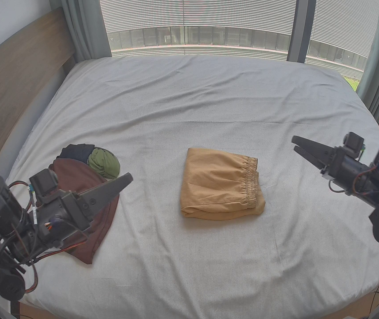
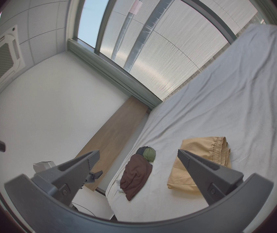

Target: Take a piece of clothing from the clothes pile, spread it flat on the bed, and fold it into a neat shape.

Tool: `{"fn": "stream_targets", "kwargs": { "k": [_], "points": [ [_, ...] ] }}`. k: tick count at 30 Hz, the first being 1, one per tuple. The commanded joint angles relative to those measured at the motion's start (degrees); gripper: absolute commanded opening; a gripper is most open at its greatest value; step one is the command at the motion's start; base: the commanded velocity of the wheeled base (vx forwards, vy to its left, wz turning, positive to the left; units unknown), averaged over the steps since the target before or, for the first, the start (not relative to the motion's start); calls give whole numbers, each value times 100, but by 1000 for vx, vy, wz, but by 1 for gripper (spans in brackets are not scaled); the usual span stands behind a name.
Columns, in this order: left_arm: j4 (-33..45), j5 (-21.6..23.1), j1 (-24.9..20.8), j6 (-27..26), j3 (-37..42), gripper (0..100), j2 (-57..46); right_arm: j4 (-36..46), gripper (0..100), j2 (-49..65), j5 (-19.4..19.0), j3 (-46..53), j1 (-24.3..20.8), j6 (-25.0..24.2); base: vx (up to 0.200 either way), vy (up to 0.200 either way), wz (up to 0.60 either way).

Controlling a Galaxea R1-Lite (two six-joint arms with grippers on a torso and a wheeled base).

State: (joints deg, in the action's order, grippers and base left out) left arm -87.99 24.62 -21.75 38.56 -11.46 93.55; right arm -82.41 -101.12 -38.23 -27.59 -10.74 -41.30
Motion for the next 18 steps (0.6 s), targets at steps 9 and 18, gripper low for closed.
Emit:
{"fn": "stream_targets", "kwargs": {
  "k": [9, 18],
  "points": [
    [4580, -239, 646, -780, 1146, 100, -6200, 6378, 100, 8785, 52, 1994, 397, 1555, 0, 0, 0],
    [6540, 438, 1665, -331, 1111, 100, -8503, 7072, 100, 9576, 887, 2231, 529, 2451, 0, 0, 0]
  ]
}}
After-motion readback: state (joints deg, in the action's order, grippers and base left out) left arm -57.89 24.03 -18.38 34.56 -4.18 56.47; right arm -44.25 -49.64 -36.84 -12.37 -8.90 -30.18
